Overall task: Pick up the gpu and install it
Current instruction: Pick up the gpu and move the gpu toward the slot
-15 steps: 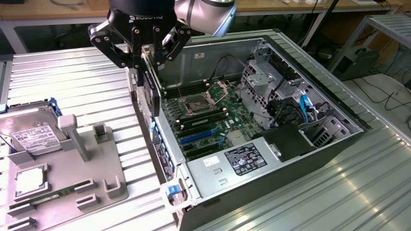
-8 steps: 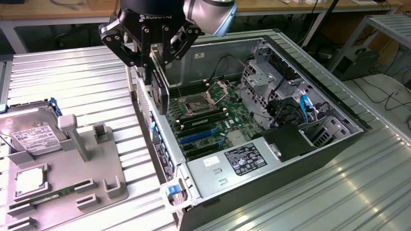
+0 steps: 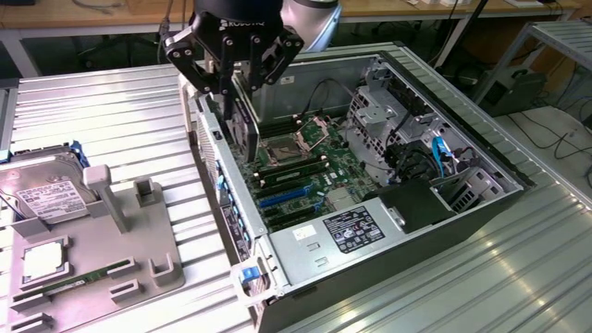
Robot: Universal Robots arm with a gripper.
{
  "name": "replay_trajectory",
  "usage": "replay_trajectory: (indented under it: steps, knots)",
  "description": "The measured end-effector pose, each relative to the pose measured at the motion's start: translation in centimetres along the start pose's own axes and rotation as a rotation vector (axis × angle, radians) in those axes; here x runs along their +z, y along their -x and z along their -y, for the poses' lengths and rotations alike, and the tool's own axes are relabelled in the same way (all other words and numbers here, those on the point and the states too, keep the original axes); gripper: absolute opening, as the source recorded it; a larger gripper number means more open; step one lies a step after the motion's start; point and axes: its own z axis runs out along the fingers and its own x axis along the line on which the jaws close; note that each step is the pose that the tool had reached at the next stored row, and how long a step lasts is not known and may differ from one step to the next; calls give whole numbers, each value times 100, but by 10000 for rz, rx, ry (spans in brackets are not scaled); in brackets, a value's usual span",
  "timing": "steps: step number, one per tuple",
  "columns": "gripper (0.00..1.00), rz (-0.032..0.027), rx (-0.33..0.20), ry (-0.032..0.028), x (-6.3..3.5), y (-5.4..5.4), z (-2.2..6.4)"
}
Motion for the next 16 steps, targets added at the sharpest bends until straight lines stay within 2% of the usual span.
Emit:
replay_trajectory:
  steps: [16]
  knots:
    - [28,0,1,0,-2,343,2]
